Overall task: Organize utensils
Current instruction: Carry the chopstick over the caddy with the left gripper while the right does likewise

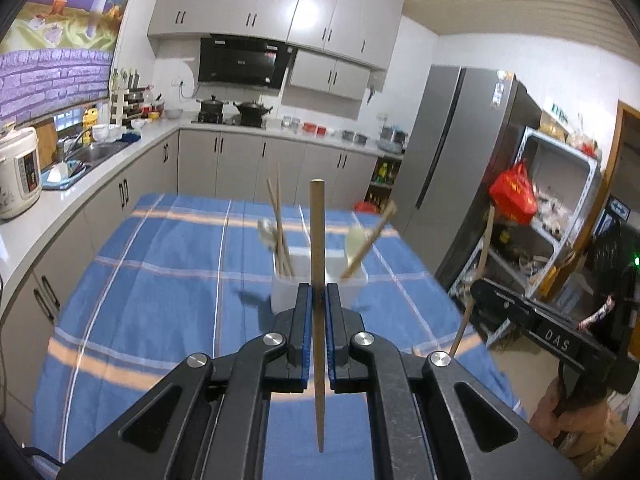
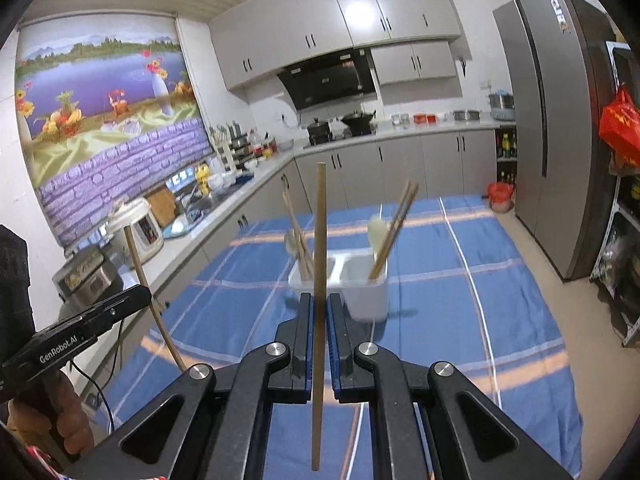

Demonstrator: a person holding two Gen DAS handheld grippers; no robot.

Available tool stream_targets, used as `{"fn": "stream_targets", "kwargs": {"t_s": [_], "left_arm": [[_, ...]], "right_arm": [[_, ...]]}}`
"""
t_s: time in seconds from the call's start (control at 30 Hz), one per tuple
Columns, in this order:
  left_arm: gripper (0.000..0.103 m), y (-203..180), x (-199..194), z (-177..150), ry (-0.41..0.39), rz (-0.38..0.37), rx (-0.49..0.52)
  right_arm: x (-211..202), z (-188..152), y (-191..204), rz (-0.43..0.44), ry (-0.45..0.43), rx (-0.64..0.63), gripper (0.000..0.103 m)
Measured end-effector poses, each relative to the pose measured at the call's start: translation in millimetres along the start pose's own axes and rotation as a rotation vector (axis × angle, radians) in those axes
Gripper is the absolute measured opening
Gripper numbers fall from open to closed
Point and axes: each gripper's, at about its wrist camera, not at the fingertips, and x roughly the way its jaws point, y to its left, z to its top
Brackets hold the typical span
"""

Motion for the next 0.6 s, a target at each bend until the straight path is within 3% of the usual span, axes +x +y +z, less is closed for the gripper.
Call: {"fn": "stream_targets", "kwargs": {"t_s": [0.13,0.37,0.6], "left_arm": [[0.006,4,23,37,-0.051,0.016,0.011],[0.006,18,100,98,-0.081,0.020,0.000],[0.006,21,181,128,-0.091,0.025,0.030]], "right_arm": [[23,35,-3,-0.009,-0.053,0.015,0.007],[91,91,-14,-0.073,-0.111,0.038,0.007],[159,114,-33,-0.200,-0.114,0.032,0.007]]}}
